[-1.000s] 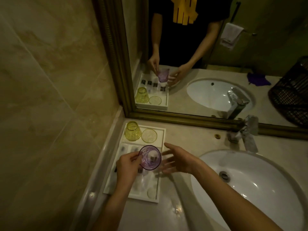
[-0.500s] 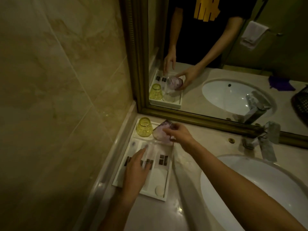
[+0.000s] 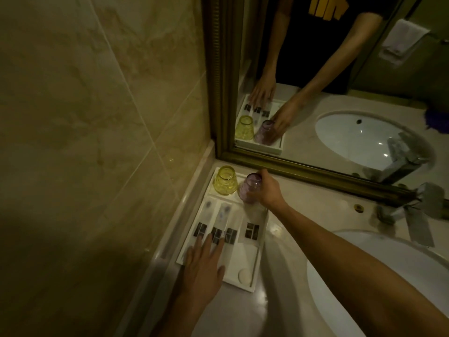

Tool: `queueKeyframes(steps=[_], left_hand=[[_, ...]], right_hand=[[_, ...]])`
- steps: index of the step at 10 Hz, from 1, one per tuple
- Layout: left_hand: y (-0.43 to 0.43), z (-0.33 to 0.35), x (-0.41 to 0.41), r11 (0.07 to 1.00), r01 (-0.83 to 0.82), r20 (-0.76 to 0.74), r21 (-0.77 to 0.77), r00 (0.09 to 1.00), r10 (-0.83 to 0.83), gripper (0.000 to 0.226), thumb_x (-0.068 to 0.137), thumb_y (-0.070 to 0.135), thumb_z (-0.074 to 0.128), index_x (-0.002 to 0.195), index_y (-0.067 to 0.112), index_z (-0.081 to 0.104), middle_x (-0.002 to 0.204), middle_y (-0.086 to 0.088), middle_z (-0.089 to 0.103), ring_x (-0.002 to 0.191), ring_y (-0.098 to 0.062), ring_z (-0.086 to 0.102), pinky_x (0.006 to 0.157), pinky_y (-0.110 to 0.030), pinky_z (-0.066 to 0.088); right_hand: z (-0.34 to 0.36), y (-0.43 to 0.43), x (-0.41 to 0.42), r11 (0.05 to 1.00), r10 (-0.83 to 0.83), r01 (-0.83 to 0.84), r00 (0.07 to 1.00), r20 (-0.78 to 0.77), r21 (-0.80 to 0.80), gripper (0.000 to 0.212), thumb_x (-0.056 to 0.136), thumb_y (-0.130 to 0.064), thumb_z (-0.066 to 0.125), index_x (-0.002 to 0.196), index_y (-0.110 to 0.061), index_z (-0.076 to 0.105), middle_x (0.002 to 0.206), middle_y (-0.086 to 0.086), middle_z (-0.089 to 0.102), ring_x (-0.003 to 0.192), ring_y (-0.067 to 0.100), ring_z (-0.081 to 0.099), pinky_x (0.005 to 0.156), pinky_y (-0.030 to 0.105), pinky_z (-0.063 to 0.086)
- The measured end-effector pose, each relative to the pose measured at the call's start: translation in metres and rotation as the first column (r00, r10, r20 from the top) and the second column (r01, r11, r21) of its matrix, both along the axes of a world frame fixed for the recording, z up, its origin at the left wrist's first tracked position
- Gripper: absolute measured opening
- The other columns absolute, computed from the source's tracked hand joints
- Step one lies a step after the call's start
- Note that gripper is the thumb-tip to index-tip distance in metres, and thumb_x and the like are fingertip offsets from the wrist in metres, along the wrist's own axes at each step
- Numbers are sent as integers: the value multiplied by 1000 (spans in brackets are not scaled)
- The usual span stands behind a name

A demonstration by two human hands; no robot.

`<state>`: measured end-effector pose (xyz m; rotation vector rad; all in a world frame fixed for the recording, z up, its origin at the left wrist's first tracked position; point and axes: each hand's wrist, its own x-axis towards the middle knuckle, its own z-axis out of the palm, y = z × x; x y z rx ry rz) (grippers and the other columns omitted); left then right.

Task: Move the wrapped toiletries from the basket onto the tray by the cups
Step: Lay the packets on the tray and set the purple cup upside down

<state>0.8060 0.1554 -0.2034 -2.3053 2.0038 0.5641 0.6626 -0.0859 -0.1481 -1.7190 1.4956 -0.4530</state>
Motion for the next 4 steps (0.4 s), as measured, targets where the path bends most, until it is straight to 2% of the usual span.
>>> queueKeyframes(steps=[1, 2, 3, 4], left_hand=[[1, -3, 0, 1000, -2, 4, -27, 1000, 2, 73, 97, 51, 36, 156, 38, -5, 168, -2, -6, 153, -28, -8, 123, -49, 5], [-1, -2, 2, 999, 2, 10, -42, 1000, -2, 73, 96, 52, 34, 157, 37, -3, 168, -2, -5, 153, -27, -7, 123, -49, 6], [-3, 3, 3, 996, 12, 15, -89, 1000, -10, 74, 94, 52, 34, 157, 36, -2, 168, -2, -2, 153, -28, -4, 122, -49, 9], [-26, 19, 3, 992, 47, 5, -121, 999, -47, 76, 93, 52, 40, 157, 36, 4, 168, -5, 3, 153, -34, 4, 120, -54, 16]], right_hand=[[-6, 1, 0, 1000, 19, -19, 1000, 14, 11, 65, 73, -14, 89, 126, -11, 52, 116, 11, 66, 95, 17, 60, 82, 26, 44], [-2, 3, 0, 998, -44, 42, 998, 40, 40, 79, 73, -17, 89, 140, -10, 47, 130, 12, 63, 116, 28, 62, 91, 32, 49], [1, 8, -8, 992, -120, 118, 991, 65, 36, 87, 77, -25, 86, 149, -8, 40, 148, 14, 51, 131, 31, 53, 105, 44, 49], [13, 16, -23, 991, -124, 123, 992, -5, -50, 84, 80, -30, 83, 148, -6, 40, 150, 16, 49, 135, 32, 50, 108, 42, 45]])
